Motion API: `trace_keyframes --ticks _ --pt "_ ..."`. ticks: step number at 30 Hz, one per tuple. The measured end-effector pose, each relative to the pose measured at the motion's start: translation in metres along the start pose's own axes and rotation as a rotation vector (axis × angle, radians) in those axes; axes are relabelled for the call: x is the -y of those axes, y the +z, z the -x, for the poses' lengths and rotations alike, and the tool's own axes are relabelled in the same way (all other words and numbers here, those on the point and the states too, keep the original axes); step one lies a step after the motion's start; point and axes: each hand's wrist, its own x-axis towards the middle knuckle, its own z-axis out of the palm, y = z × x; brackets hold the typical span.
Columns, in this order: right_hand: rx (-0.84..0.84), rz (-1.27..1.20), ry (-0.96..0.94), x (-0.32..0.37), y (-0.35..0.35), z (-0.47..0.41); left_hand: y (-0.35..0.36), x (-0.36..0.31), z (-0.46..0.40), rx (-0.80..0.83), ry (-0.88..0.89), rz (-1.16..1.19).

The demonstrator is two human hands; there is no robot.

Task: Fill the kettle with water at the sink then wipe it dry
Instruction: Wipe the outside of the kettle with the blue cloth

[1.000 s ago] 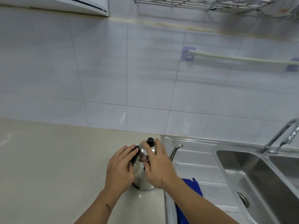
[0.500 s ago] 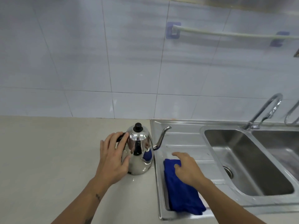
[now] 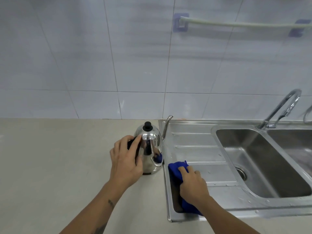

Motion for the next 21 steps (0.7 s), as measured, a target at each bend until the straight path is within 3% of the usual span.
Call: trace_keyframes --ticks 6,9,18,21 --pt "-0.212 -0.731 -0.043 0.028 -0.058 -0.008 -0.013 0.011 -0.032 0.166 0.16 0.099" --pt "-0.277 -0.964 -0.113 0.058 -0.087 -0.012 -0.013 0.012 -0.041 0.239 0.179 0.196" --pt "-0.14 -0.881 -0.196 0.104 -0.067 -0.038 -0.012 0.008 -0.045 0.206 0.071 0.349" --pt "0.054 -0.899 -0.06 0.085 -0.073 -0.055 -0.017 0.006 -0.048 0.201 0.051 0.311"
